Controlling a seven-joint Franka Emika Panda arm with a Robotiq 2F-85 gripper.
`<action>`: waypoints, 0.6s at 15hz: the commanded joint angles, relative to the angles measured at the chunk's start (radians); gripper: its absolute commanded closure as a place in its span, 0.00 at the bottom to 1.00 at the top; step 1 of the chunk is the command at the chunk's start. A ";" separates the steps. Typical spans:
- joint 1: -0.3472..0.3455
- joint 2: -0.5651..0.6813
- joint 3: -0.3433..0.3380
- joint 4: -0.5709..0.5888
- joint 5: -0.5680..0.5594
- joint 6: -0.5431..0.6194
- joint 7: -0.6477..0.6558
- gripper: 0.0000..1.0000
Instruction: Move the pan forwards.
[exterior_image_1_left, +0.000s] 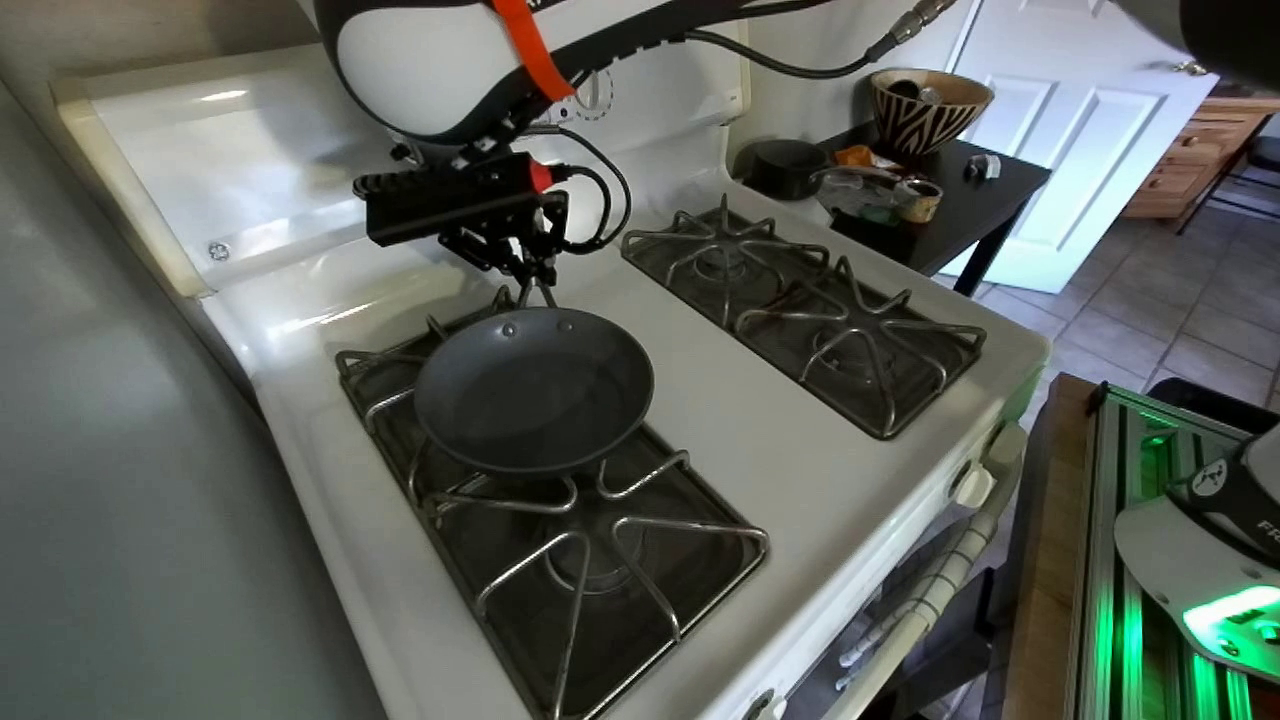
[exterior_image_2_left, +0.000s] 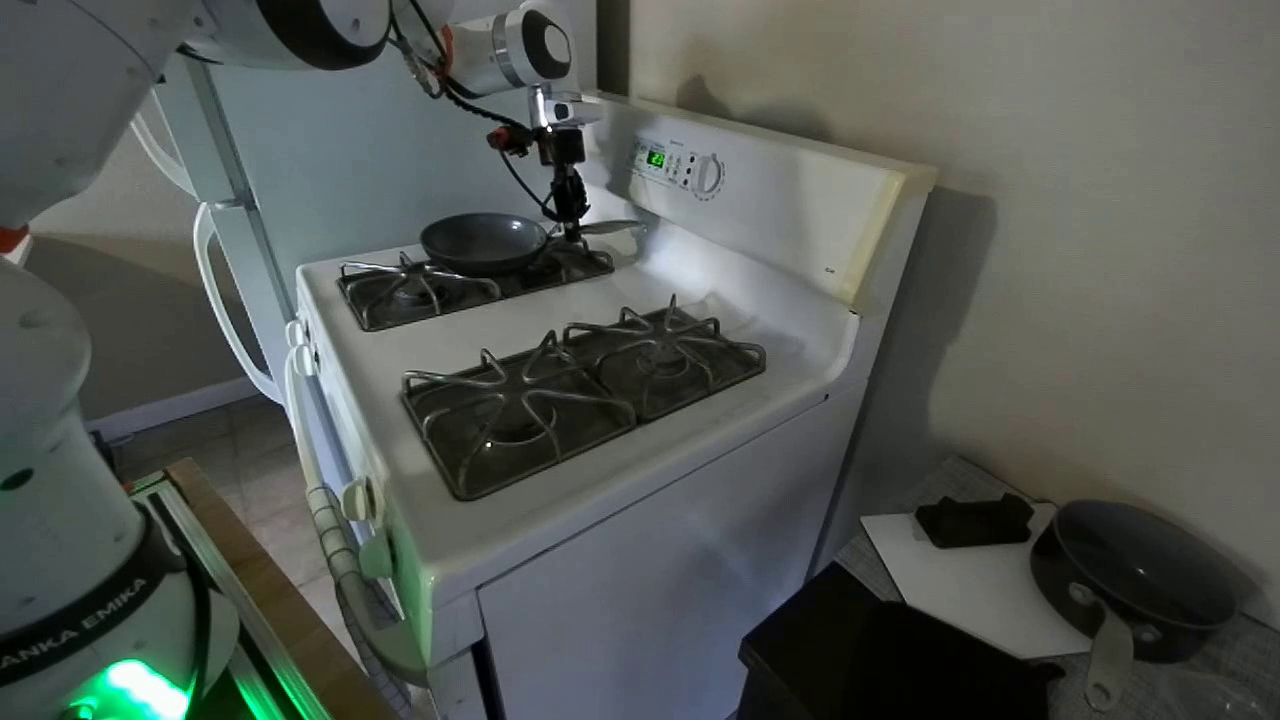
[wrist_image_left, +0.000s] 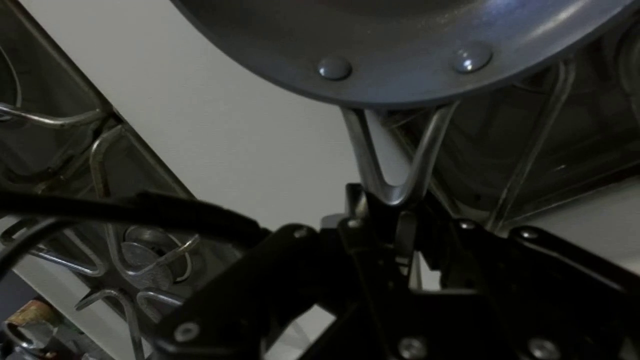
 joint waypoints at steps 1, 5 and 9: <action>0.017 -0.020 0.005 -0.029 -0.012 -0.003 -0.020 0.95; 0.029 -0.026 0.004 -0.043 -0.015 0.004 -0.037 0.95; 0.035 -0.035 0.005 -0.055 -0.010 0.005 -0.037 0.95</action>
